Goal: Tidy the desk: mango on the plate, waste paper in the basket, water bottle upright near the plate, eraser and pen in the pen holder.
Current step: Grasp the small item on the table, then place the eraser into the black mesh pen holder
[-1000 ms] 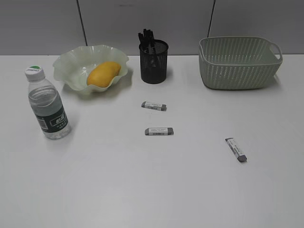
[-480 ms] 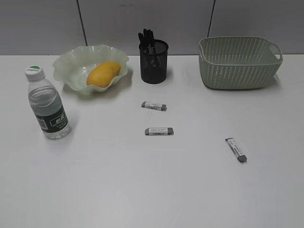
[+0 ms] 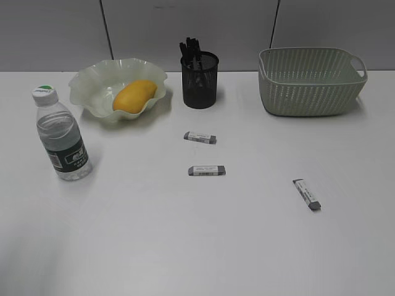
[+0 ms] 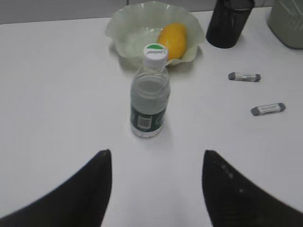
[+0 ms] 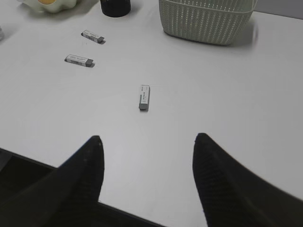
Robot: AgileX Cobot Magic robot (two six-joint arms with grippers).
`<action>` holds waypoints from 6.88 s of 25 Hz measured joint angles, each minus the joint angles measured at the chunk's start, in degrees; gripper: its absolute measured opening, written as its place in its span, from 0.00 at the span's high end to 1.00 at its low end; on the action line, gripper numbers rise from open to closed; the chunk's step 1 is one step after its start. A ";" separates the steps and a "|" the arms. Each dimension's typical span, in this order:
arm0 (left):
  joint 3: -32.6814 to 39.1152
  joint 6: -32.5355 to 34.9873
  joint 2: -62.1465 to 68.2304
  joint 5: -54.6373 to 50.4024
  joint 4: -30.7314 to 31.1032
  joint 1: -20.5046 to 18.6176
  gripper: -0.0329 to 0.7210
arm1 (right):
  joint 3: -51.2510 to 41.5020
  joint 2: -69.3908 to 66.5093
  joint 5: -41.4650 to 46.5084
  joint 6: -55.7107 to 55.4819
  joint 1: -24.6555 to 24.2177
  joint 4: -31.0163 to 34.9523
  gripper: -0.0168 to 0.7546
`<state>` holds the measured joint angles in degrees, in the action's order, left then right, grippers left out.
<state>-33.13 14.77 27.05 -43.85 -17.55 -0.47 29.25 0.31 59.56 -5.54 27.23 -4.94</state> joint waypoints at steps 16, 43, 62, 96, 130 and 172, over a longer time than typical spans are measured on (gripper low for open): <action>-28.40 26.37 50.61 13.61 -14.84 24.46 0.17 | 0.00 0.06 0.00 0.00 0.00 0.02 0.38; -45.58 43.02 91.51 17.85 5.00 39.41 0.26 | 0.00 0.06 0.00 0.00 0.00 0.02 0.50; -60.49 45.82 102.22 3.10 -2.34 39.41 0.41 | 0.00 0.06 0.00 0.00 0.00 0.02 0.50; -79.96 43.38 104.76 39.94 -31.48 27.80 0.77 | 0.00 0.06 0.00 0.00 0.00 0.02 0.50; -83.59 75.54 107.94 13.75 -71.49 16.73 0.77 | 0.00 0.06 0.00 0.00 0.00 -0.08 0.54; -92.32 98.48 120.23 0.20 -81.51 16.95 0.77 | 0.00 0.06 0.00 0.00 0.00 -0.08 0.54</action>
<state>-125.45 113.25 147.28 -43.65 -99.05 16.48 29.25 0.37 59.56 -5.54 27.23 -5.03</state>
